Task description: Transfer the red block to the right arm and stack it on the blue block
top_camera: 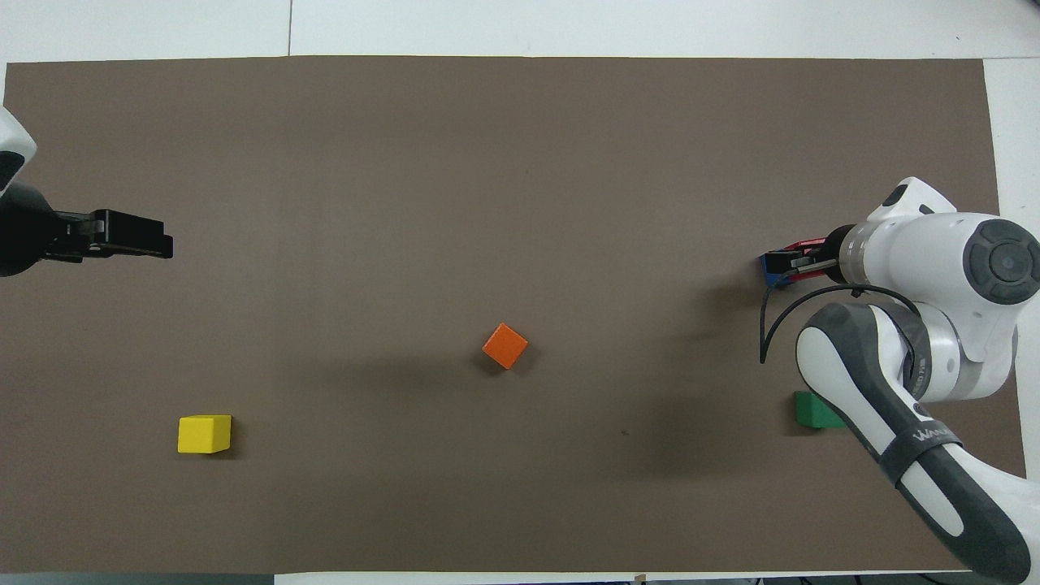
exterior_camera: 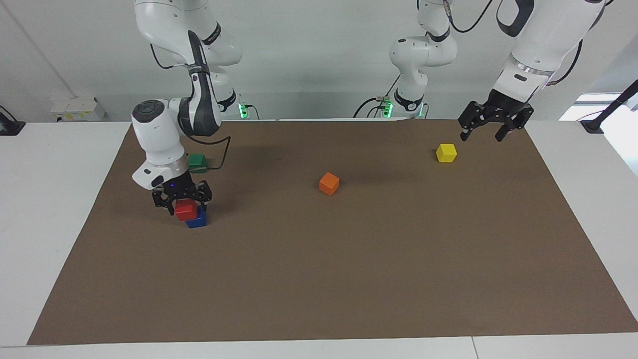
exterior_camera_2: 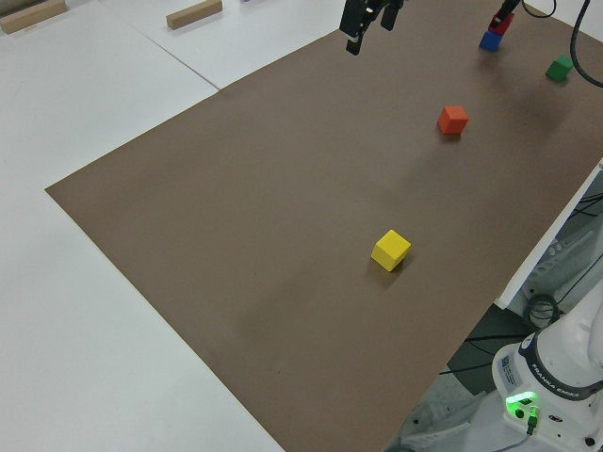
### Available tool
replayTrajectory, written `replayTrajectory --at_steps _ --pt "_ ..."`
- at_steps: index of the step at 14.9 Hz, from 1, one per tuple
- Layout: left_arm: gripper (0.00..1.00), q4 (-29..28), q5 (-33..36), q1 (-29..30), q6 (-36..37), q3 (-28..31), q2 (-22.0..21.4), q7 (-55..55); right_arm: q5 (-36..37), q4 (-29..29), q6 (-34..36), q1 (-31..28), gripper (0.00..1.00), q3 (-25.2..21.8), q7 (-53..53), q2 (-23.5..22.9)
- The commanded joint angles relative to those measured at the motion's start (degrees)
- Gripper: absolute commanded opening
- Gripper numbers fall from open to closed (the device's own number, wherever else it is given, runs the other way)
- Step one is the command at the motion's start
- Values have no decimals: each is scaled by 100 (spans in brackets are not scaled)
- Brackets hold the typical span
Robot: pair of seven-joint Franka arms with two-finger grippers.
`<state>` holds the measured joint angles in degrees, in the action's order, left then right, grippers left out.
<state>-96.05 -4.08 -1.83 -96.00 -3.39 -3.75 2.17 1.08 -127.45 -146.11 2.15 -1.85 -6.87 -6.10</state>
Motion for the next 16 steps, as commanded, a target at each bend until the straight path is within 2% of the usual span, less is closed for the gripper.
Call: replayTrajectory --at_steps 1,7,9,16 --pt "100 -81 -31 33 64 -4 -91 11 -152 -8 -14 4 100 9 -104 13" --pt "100 -81 -31 33 64 -4 -91 11 -152 79 160 -5 100 9 -104 4" --pt "100 -81 -31 24 64 -4 -91 2 -222 281 598 -22 100 9 -130 -5" --pt "100 -81 -31 33 64 -12 -91 11 -284 905 1495 -110 100 9 -253 4"
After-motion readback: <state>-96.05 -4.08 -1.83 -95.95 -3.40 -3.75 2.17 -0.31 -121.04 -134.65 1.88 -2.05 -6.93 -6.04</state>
